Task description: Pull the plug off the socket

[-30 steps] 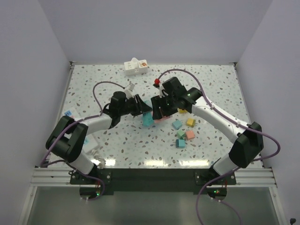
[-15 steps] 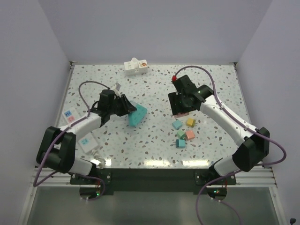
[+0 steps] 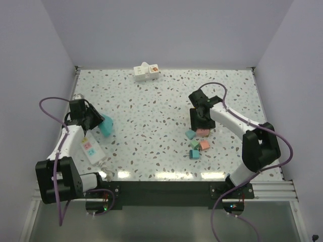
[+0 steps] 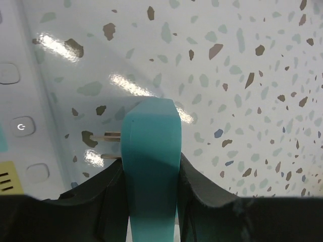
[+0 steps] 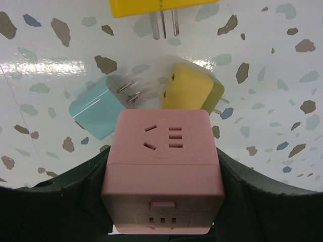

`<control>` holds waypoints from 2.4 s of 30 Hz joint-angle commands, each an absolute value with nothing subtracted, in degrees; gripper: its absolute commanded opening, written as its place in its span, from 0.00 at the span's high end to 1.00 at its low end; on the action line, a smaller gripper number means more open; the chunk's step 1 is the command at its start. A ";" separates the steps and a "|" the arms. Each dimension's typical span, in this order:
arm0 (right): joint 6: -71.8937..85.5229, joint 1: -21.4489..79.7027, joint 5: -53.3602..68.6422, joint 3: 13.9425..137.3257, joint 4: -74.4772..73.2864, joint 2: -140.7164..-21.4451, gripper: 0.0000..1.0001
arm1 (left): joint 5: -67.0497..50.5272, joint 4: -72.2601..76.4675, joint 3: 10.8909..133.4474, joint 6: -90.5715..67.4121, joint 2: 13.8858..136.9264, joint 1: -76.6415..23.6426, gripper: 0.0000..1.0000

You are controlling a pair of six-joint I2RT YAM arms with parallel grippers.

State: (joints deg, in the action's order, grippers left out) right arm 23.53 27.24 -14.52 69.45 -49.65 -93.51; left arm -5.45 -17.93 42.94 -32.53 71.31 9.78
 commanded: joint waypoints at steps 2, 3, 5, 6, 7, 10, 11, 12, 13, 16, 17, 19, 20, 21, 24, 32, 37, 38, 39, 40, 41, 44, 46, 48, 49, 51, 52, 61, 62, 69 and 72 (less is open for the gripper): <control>26.71 26.63 -14.77 67.15 -47.11 -92.72 0.89 | -0.88 -23.11 42.37 -29.62 70.49 13.70 1.00; 26.63 26.46 -14.33 66.97 -47.11 -92.55 0.83 | -1.05 -22.94 42.10 -29.27 70.49 14.41 1.00; 26.63 26.46 -13.89 66.88 -47.02 -92.29 0.64 | -1.23 -22.94 41.92 -28.92 70.75 15.90 1.00; 26.46 26.37 -13.80 67.32 -47.37 -92.02 0.46 | -1.14 -22.77 42.10 -28.65 71.01 16.34 1.00; 26.37 26.37 -13.62 67.67 -47.81 -91.59 0.39 | -1.14 -22.76 42.19 -28.48 71.02 16.78 0.90; 26.19 26.28 -13.88 69.86 -49.82 -89.48 0.17 | -1.23 -22.85 43.15 -28.30 71.80 17.84 0.65; 26.02 26.28 -14.06 70.66 -50.44 -89.04 0.12 | -0.88 -23.03 43.33 -28.74 72.24 17.93 0.56; 25.84 26.28 -14.32 72.49 -51.23 -88.34 0.09 | -0.88 -23.20 43.85 -28.91 72.42 18.02 0.49; 25.84 26.28 -14.76 73.55 -53.15 -88.16 0.02 | -0.88 -23.12 44.03 -29.00 72.60 18.10 0.38; 25.31 26.10 -15.90 77.60 -57.02 -87.10 0.01 | -1.58 -23.55 44.73 -29.18 73.39 18.19 0.23; 25.31 26.10 -17.13 78.74 -57.74 -86.75 0.01 | -2.10 -23.73 45.00 -29.18 73.39 18.19 0.20; 24.87 26.10 -17.66 81.99 -58.01 -85.61 0.01 | -2.90 -24.17 45.44 -29.09 72.86 18.19 0.11; 24.70 26.10 -17.49 83.22 -57.92 -85.52 0.01 | -3.42 -24.43 45.61 -29.09 71.99 18.19 0.07; 24.26 26.10 -17.14 86.19 -57.75 -85.87 0.02 | -3.60 -24.87 46.05 -29.18 71.46 18.19 0.02; 21.80 26.10 -13.47 91.39 -55.21 -88.94 0.02 | -4.22 -25.92 47.45 -29.53 69.26 18.11 0.00; 19.69 26.19 -7.74 106.67 -43.17 -106.05 0.02 | 2.07 -33.81 52.55 -30.49 66.62 18.02 0.00; 18.37 26.46 -3.87 113.63 -31.77 -116.17 0.02 | 2.56 -36.12 52.21 -32.25 64.96 18.11 0.00; 18.02 26.54 -2.65 114.77 -29.90 -117.84 0.02 | 0.29 -35.95 51.77 -33.21 63.39 18.11 0.00; 17.93 26.72 -2.55 117.22 -28.06 -119.51 0.02 | -2.69 -34.03 50.29 -33.31 62.33 18.11 0.00; 17.76 26.81 -2.64 118.55 -24.47 -123.36 0.02 | -5.42 -32.97 49.49 -33.57 61.10 18.02 0.00; 17.32 27.24 -2.64 120.04 -22.95 -125.23 0.02 | -9.71 -31.83 48.79 -33.75 58.91 18.02 0.00; 13.64 28.29 -2.90 126.55 -16.11 -132.68 0.02 | -15.53 -26.73 45.97 -34.72 55.12 18.02 0.00; 11.26 29.09 -5.09 126.21 -6.92 -135.16 0.02 | -15.29 -27.59 46.49 -34.54 54.84 18.02 0.00; 8.09 29.88 -7.80 125.24 -0.29 -138.68 0.02 | -15.55 -28.12 47.19 -33.75 54.67 17.93 0.00; 8.09 30.06 -9.04 125.77 3.65 -140.26 0.02 | -15.82 -28.21 47.28 -33.84 54.41 18.02 0.00; 8.26 30.32 -10.54 130.32 5.79 -145.87 0.02 | -16.43 -27.86 47.55 -34.54 53.96 18.02 0.00; 8.26 30.50 -11.42 132.95 5.89 -147.99 0.01 | -15.91 -28.04 47.72 -34.98 54.05 18.02 0.00; 6.50 32.43 -25.57 142.39 12.74 -159.25 0.02 | -16.08 -23.64 44.73 -39.90 51.76 18.02 0.00; 6.94 32.17 -24.79 142.12 12.92 -159.52 0.02 | -16.08 -23.82 44.82 -39.90 52.03 18.02 0.00; 10.28 31.20 -19.87 143.88 17.30 -162.25 0.03 | -15.38 -24.08 44.74 -39.55 53.88 18.02 0.00; 10.63 31.20 -17.32 144.40 18.45 -162.68 0.04 | -15.47 -24.17 44.30 -39.64 54.32 18.02 0.00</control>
State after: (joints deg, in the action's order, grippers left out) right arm 9.06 31.46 -19.33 140.88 12.08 -162.47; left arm -14.87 -26.61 45.08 -38.98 54.06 17.82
